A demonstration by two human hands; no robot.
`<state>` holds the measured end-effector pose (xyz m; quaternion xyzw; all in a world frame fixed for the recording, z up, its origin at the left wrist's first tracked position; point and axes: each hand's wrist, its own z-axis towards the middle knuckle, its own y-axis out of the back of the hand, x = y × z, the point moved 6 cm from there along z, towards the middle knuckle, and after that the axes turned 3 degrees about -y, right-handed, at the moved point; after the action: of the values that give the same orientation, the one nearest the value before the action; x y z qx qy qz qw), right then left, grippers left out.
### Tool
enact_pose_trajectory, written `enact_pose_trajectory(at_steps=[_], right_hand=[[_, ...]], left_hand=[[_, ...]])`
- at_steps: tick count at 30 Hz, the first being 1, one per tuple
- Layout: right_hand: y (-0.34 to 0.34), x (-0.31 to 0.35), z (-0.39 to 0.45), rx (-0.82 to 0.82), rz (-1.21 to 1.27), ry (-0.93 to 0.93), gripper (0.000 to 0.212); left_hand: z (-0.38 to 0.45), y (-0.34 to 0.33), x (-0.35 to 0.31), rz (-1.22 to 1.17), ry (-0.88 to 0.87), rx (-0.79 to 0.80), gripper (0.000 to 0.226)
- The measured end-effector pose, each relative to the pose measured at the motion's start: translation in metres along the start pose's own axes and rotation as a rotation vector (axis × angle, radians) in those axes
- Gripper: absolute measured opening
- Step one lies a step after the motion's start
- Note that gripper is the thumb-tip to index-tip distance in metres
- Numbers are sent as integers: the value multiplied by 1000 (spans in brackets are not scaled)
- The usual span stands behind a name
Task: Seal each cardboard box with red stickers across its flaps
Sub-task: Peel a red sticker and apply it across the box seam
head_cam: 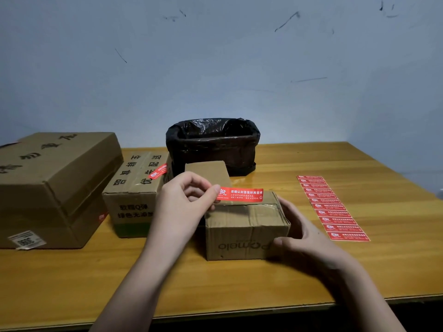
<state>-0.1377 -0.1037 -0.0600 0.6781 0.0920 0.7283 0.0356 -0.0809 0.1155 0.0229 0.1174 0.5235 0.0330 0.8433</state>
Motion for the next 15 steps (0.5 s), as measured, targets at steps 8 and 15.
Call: enact_pose_trajectory(at_steps=[8, 15], right_hand=[[29, 46, -22, -563, 8, 283, 39], [-2, 88, -20, -691, -286, 333, 18]], left_hand=[[-3, -4, -2, 54, -52, -62, 11], [-7, -7, -11, 150, -145, -153, 14]])
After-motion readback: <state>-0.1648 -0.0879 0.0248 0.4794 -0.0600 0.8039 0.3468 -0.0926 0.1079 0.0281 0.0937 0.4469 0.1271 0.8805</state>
